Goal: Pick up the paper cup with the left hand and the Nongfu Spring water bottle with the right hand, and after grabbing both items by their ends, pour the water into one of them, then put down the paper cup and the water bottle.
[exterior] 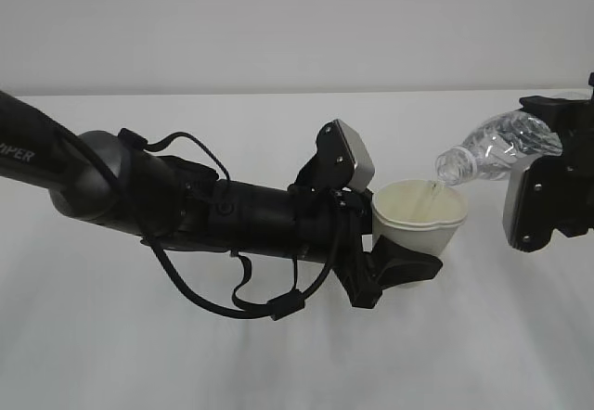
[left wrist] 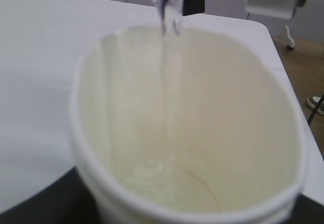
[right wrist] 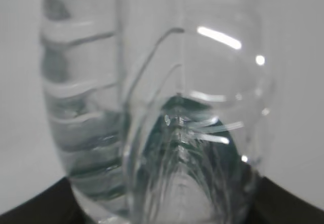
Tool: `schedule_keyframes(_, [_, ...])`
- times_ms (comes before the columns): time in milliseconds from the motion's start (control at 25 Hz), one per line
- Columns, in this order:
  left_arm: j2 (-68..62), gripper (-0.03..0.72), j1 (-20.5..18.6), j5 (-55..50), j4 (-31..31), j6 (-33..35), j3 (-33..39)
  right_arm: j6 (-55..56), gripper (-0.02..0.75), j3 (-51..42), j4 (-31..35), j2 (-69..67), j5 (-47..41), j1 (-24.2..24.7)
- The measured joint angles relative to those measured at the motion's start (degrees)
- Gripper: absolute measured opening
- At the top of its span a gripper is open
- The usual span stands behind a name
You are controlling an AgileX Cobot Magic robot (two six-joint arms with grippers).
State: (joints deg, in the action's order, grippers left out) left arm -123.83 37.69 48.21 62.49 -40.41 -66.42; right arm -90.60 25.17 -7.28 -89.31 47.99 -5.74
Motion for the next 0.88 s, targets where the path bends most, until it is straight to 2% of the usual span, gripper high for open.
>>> schedule_keyframes(880, [0.0,0.452,0.0,0.0,0.0,0.0,0.0,-0.1,0.407,0.0,0.0,0.0,0.1,0.0])
